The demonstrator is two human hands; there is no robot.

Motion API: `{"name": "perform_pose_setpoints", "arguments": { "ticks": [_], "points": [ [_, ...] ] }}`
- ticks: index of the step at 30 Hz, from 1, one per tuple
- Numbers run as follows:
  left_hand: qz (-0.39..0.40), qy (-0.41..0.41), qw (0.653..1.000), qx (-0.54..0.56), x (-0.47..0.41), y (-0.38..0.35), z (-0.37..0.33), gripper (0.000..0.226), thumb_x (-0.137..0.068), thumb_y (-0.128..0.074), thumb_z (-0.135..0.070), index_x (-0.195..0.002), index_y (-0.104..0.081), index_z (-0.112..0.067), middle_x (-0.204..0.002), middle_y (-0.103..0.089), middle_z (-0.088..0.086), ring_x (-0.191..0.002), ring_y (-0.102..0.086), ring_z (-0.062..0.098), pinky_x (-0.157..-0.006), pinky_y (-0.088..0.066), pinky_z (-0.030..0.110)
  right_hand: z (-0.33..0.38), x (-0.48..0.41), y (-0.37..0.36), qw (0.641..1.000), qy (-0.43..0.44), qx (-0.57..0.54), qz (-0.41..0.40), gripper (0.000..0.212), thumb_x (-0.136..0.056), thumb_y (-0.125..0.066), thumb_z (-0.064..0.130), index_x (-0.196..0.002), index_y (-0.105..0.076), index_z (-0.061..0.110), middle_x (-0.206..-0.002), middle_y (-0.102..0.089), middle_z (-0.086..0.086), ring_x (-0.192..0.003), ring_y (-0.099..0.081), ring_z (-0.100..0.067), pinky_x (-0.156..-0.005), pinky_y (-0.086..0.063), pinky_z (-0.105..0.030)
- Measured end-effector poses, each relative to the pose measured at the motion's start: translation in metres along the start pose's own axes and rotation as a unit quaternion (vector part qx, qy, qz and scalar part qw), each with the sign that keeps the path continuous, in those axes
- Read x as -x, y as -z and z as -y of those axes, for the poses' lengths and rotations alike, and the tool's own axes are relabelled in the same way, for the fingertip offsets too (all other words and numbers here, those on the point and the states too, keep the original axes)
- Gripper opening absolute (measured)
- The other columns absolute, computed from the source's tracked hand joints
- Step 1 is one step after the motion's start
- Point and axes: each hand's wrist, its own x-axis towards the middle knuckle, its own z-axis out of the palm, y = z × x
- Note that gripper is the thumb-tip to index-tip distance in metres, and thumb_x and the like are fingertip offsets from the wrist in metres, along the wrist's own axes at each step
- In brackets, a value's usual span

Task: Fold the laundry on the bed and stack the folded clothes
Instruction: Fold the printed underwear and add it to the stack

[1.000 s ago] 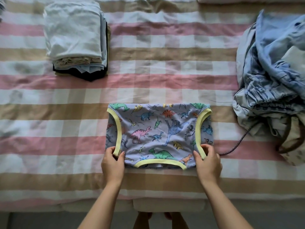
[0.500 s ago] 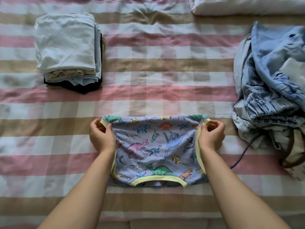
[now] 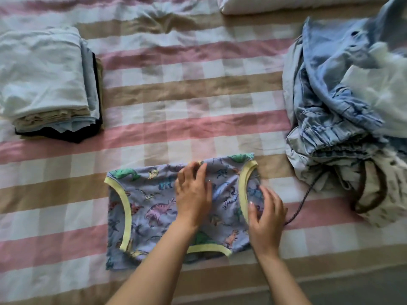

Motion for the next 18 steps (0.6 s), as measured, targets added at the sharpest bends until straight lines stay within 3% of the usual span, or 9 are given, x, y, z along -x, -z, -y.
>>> {"name": "perform_pose_setpoints", "arguments": {
  "ticks": [2,4,11,15,18],
  "points": [
    [0.018,-0.037,0.999,0.012,-0.005,-0.015,-0.037,0.038,-0.085,-0.059,-0.022,-0.121,-0.054,-0.011,-0.118,-0.051,0.012,-0.108,-0.046,0.032,-0.086,-0.044,0.047,-0.011,0.016,0.010,0.999,-0.048,0.008,-0.015,0.044,-0.080,-0.067,0.011,-0.121,-0.056,0.000,-0.118,-0.056,-0.020,-0.110,-0.051,-0.037,-0.093,-0.034,-0.032],
    [0.042,-0.033,0.998,0.024,-0.012,-0.030,-0.066,0.034,-0.087,-0.056,-0.029,-0.116,-0.053,-0.011,-0.114,-0.050,0.010,-0.106,-0.047,0.030,-0.081,-0.043,0.043,-0.022,0.024,0.018,0.997,-0.079,0.018,-0.010,0.050,-0.070,-0.076,0.004,-0.117,-0.059,-0.002,-0.109,-0.058,-0.020,-0.103,-0.054,-0.040,-0.088,-0.041,-0.040],
    [0.011,0.073,0.997,-0.025,-0.029,-0.066,-0.096,0.051,-0.080,-0.063,-0.046,-0.110,-0.047,-0.008,-0.114,-0.048,0.011,-0.107,-0.045,0.030,-0.082,-0.037,0.043,-0.034,0.027,0.032,0.984,-0.168,0.029,0.050,0.037,-0.065,-0.081,0.031,-0.096,-0.068,0.017,-0.089,-0.068,-0.003,-0.093,-0.058,-0.030,-0.074,-0.040,-0.038],
    [0.004,0.087,0.996,0.002,-0.032,-0.066,-0.099,0.040,-0.080,-0.063,-0.028,-0.108,-0.046,-0.005,-0.112,-0.049,0.013,-0.105,-0.046,0.032,-0.079,-0.038,0.043,-0.032,0.033,0.029,0.984,-0.170,0.024,0.057,0.024,-0.067,-0.080,0.032,-0.079,-0.068,0.014,-0.078,-0.066,-0.006,-0.087,-0.058,-0.033,-0.072,-0.038,-0.038],
    [0.012,0.072,0.996,0.057,-0.036,-0.056,-0.094,0.030,-0.081,-0.059,-0.014,-0.106,-0.048,-0.003,-0.108,-0.051,0.014,-0.099,-0.049,0.031,-0.076,-0.039,0.040,-0.025,0.038,0.026,0.979,-0.182,0.038,0.085,0.032,-0.070,-0.075,0.041,-0.089,-0.067,0.017,-0.083,-0.065,-0.005,-0.091,-0.055,-0.028,-0.081,-0.038,-0.036]
  ]
}}
